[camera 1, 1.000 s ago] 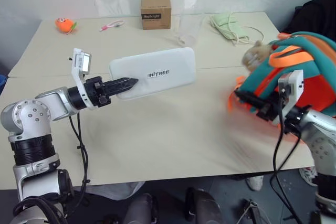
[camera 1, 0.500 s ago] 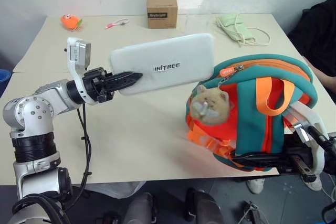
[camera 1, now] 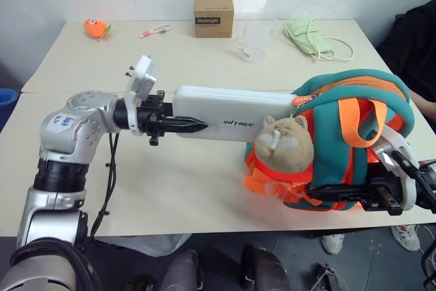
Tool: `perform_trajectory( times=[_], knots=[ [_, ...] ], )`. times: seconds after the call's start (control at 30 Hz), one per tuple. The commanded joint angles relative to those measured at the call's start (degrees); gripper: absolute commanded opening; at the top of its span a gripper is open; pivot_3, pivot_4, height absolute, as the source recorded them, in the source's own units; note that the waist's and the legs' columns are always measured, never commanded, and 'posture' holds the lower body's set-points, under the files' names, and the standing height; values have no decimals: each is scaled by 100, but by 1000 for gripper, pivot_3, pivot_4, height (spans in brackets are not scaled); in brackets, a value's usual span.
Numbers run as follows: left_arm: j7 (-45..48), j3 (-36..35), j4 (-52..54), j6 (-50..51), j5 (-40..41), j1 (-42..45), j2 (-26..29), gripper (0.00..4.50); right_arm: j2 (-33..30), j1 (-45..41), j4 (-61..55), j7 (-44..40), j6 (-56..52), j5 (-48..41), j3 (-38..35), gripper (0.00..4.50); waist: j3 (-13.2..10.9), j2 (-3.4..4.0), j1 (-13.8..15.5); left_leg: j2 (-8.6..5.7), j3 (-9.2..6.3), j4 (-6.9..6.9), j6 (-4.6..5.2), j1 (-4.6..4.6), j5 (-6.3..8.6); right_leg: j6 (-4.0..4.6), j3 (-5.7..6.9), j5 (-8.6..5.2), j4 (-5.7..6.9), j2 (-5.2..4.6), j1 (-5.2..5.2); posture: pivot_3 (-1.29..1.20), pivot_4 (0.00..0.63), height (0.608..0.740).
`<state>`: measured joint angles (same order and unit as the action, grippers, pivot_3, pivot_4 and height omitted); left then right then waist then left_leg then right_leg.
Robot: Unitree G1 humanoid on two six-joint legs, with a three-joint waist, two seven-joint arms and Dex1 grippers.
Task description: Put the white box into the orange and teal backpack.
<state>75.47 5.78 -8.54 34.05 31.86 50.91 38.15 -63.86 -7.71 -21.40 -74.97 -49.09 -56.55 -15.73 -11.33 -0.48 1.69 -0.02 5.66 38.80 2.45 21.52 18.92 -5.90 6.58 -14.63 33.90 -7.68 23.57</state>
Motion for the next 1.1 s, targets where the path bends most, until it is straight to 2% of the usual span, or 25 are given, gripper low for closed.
perform_trajectory(
  times=[0.03,0.1,0.3,0.43,0.47,0.53,0.67,0.8,0.9,1.0,1.1],
  knots=[
    [427,482,-369,-700,-508,504,-350,1271,-71,-346,220,-259,288,379,328,62,0,0,-4,3,0,14,3,10,6,-1,1,1,2,0,3,0,150,740],
    [526,572,-580,-979,-689,688,-526,1271,-42,-471,309,-336,367,538,483,62,0,0,-14,4,-1,24,9,17,11,-4,3,2,1,-1,5,0,150,740],
    [-34,861,-945,-1431,-1226,1117,-1662,1271,234,-930,366,-262,445,730,849,62,0,0,-15,3,-15,43,16,59,9,-16,61,10,9,2,17,0,150,740],
    [-1337,1320,-968,-1421,-1919,1043,-2903,1271,542,-1045,253,75,400,744,905,62,0,0,2,0,-27,48,19,68,8,-18,79,11,5,-1,15,0,150,740],
    [-1609,1341,-992,-1412,-2086,1026,-3033,1621,587,-1033,222,160,376,743,884,62,0,0,44,-1,-27,49,20,68,8,-20,79,12,5,-1,14,0,150,740],
    [-1818,1196,-906,-1386,-2268,953,-2879,2211,637,-964,181,329,312,735,795,62,0,0,47,-5,-35,56,26,75,4,-28,82,17,2,-6,11,0,150,740],
    [-1557,475,-428,-865,-1835,699,-1921,3444,638,-661,27,487,154,506,481,62,-5,10,-133,17,-25,56,17,61,1,-13,73,28,5,-1,12,0,150,740],
    [-650,-260,101,74,-841,436,-760,3444,691,-330,-143,650,119,404,281,62,-7,14,-151,58,-35,56,-21,57,-21,19,85,39,10,13,13,0,150,740],
    [-265,-491,612,571,-269,291,-303,3444,709,-208,-202,705,145,386,238,62,-8,15,-114,60,-38,56,-27,58,-24,30,87,35,20,15,16,0,150,740],
    [-539,-693,1167,1189,303,299,-421,3444,744,-212,-209,783,138,353,247,62,-8,15,1,46,-42,59,-18,61,-23,29,81,36,22,13,13,0,150,740],
    [-849,-590,1670,1449,554,276,-688,3444,800,-264,-186,871,183,405,307,62,-8,15,12,25,-57,67,-2,67,-20,21,49,40,15,6,1,0,150,740]
  ],
)
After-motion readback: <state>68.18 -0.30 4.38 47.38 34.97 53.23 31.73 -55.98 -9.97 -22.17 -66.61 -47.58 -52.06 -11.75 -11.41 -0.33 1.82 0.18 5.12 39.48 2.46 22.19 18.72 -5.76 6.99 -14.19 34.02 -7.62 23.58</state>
